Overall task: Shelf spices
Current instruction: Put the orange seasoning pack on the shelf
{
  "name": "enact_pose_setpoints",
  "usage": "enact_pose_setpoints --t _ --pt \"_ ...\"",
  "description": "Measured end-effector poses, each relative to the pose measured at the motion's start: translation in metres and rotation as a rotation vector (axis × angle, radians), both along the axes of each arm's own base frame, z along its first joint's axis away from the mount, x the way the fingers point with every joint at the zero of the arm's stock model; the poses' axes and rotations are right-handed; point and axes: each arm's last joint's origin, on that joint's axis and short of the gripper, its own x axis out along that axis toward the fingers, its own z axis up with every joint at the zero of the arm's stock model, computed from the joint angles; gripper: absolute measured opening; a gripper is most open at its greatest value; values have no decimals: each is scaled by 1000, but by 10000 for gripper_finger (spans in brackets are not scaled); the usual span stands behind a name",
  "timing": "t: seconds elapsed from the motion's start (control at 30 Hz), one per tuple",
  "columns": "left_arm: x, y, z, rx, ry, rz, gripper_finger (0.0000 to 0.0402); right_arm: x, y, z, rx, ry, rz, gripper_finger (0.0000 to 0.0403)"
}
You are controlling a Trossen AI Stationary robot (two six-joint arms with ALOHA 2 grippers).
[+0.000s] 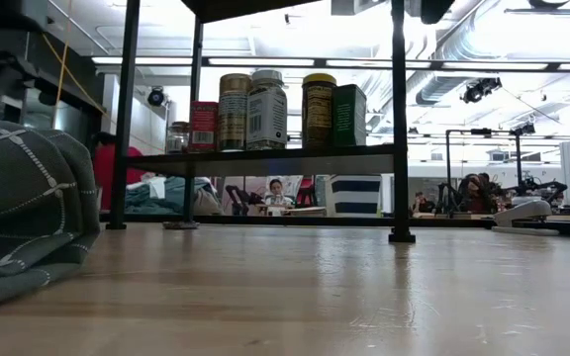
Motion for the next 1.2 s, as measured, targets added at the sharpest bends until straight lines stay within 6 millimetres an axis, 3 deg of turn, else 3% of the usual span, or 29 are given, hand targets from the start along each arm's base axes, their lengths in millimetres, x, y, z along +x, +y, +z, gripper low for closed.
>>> enact_pose_setpoints --t 0.23,0.4,0.53,0.7,0.83,1.0,1.2 --pt "-24 39 -20 -234 -36 415 184 -6 -3 -4 -66 25 -67 309" --pt "-38 57 -25 -281 -149 626 184 9 -12 -34 -36 26 -70 309" --pt "-35 68 -22 -305 -222 744 184 24 -14 -59 45 -31 -31 309" --pt "-27 80 -26 -252 -212 820 176 33 -20 -64 69 -63 8 309" --pt "-18 90 -33 -185 -187 909 139 34 -27 -64 60 -38 47 309" --pt "-6 96 -45 -116 -101 899 21 35 -32 -63 81 -10 76 309" --pt "1 103 -57 -53 -26 962 2 23 -31 -40 84 -40 87 309"
